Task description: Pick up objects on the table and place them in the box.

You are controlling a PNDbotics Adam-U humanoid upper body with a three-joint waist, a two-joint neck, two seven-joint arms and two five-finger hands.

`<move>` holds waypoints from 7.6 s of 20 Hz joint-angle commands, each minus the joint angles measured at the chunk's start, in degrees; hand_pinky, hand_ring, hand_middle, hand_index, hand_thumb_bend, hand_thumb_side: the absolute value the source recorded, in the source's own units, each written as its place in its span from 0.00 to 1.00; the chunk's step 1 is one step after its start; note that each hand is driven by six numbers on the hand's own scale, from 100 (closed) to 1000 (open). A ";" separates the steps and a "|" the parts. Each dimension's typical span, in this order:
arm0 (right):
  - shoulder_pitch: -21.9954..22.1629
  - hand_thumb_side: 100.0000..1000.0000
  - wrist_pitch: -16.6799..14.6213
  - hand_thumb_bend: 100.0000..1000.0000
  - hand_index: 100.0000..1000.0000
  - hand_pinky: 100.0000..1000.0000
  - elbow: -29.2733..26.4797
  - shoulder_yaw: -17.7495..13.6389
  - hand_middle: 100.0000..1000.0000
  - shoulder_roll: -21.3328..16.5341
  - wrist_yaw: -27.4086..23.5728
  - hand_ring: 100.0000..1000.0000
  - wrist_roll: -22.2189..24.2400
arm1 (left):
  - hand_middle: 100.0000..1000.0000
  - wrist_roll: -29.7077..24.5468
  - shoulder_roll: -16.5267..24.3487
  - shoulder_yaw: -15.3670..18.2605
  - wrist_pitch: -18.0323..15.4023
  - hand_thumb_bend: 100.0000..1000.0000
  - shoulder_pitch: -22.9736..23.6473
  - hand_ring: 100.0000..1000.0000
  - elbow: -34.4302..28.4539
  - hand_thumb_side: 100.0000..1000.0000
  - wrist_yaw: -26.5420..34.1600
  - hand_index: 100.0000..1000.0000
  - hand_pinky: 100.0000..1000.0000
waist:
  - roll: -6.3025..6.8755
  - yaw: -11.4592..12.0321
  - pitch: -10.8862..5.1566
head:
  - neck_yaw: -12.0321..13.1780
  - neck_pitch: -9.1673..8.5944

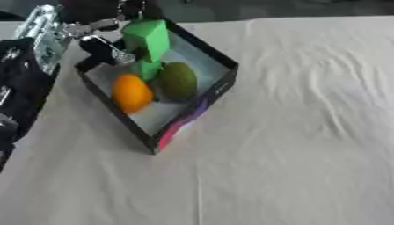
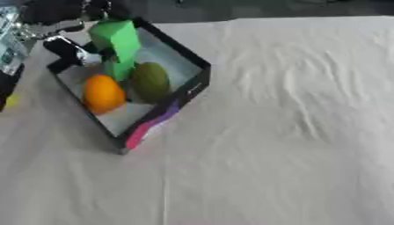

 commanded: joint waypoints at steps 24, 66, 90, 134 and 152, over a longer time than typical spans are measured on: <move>1.24 0.64 -1.19 0.00 0.87 1.00 0.68 -1.32 0.62 -2.46 -0.43 0.65 -0.60 | 0.82 -29.77 6.37 3.62 0.33 0.00 0.91 0.88 -3.48 0.41 37.30 0.95 0.98 | -0.73 1.76 -2.17 | -3.19 -0.14; 6.11 0.63 -3.54 0.00 0.87 1.00 2.47 -2.26 0.62 -5.34 0.91 0.65 -1.35 | 0.82 -28.03 28.63 4.22 5.56 0.10 22.79 0.90 -2.43 0.14 31.21 0.89 1.00 | -0.70 7.16 -4.79 | -4.41 3.61; 6.17 0.63 -3.58 0.00 0.87 1.00 3.00 -1.97 0.63 -5.22 1.84 0.65 -0.84 | 0.82 -35.40 24.54 -0.67 6.22 0.00 20.10 0.91 -5.64 0.20 33.79 0.90 1.00 | -0.70 7.77 -4.85 | 1.88 2.79; 6.84 0.67 -2.96 0.00 0.87 1.00 4.19 -2.48 0.62 -4.79 3.89 0.64 -0.99 | 0.88 -25.67 16.10 1.69 12.51 0.04 12.15 0.97 7.19 0.63 15.54 0.97 1.00 | 0.30 7.54 -4.80 | -1.11 3.22; 7.13 0.68 -2.96 0.00 0.86 1.00 4.71 -2.51 0.62 -4.72 4.63 0.64 -0.90 | 0.90 -19.12 16.76 2.76 11.82 0.22 10.63 0.98 7.45 0.63 8.46 0.97 1.00 | 0.43 7.50 -4.68 | -1.88 2.86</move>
